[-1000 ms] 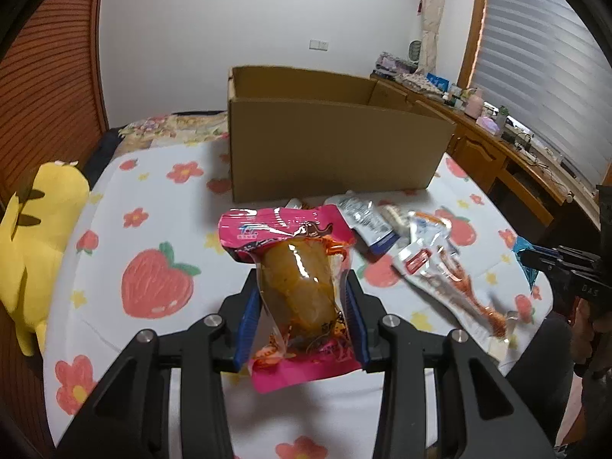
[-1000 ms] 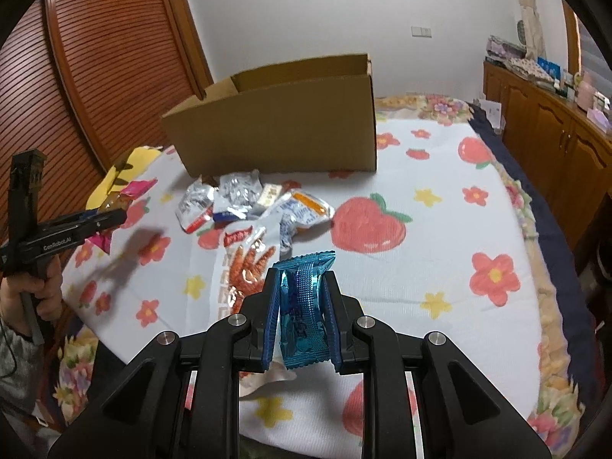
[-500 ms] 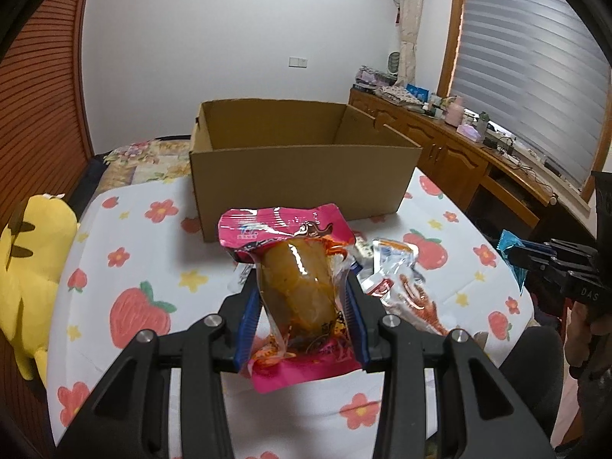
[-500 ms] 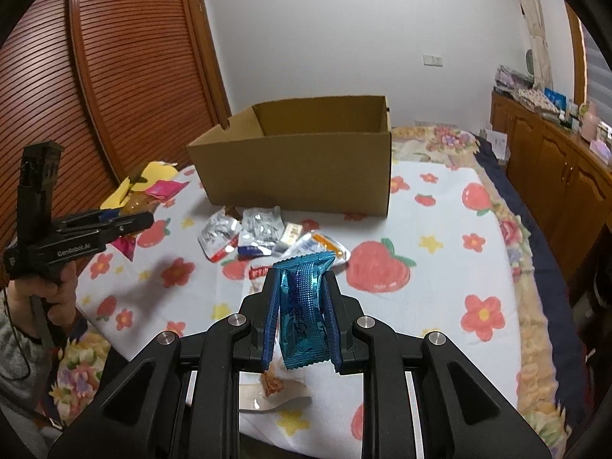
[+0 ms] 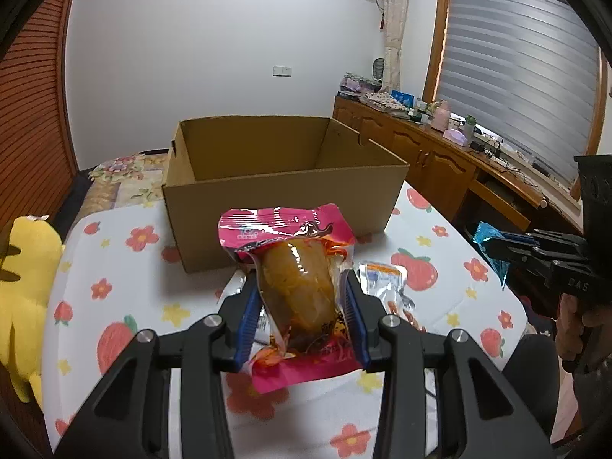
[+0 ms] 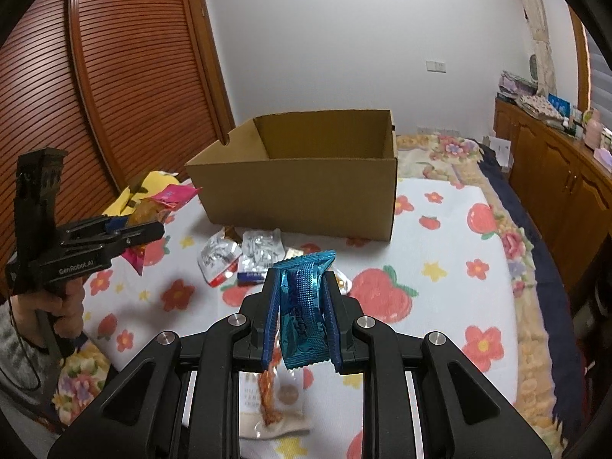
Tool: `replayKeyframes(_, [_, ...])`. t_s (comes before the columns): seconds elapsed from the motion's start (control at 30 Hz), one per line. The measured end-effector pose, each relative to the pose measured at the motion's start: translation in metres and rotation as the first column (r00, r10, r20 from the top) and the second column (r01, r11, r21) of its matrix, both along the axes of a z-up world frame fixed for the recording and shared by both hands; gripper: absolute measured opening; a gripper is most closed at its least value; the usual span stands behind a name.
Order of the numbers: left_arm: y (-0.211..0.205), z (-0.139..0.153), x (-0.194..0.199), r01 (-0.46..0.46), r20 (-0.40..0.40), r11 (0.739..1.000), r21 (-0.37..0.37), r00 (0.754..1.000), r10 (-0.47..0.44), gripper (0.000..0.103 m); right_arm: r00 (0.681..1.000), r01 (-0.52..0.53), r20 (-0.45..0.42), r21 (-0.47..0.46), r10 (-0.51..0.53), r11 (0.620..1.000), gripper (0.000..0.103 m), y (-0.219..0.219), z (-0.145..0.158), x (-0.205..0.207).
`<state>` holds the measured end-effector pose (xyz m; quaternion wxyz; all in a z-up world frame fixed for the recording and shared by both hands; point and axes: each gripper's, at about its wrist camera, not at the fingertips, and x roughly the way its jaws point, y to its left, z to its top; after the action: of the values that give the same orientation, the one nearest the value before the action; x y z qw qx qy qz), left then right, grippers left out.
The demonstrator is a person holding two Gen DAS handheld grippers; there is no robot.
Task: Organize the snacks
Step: 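Lift the blue packet and pink egg packet toward the box, then lower both packets into the box and open both tools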
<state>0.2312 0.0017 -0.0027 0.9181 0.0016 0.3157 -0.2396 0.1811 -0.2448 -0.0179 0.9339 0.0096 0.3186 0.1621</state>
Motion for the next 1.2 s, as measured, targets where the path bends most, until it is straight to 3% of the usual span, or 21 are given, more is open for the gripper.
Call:
replayKeyframes(0.27, [-0.003, 0.015, 0.053, -0.007, 0.031, 1.0, -0.005, 0.999, 0.007, 0.039, 0.997, -0.042, 0.056, -0.024, 0.043, 0.999, 0.02, 0.01, 0.022, 0.052])
replayKeyframes(0.57, [0.009, 0.032, 0.124, -0.045, 0.057, 0.999, -0.026, 0.997, 0.047, 0.039, 0.99, -0.082, 0.108, -0.045, 0.086, 0.996, 0.02, 0.02, 0.04, 0.138])
replayKeyframes(0.9, [-0.001, 0.026, 0.172, -0.04, 0.047, 0.997, -0.073, 0.998, 0.044, 0.04, 0.993, -0.097, 0.058, -0.026, 0.098, 0.995, 0.02, 0.025, 0.018, 0.205])
replayKeyframes(1.2, [-0.015, 0.01, 0.192, -0.036, 0.015, 0.999, -0.026, 0.999, 0.036, 0.04, 0.996, -0.087, 0.011, -0.034, 0.087, 0.996, 0.02, 0.023, -0.001, 0.222])
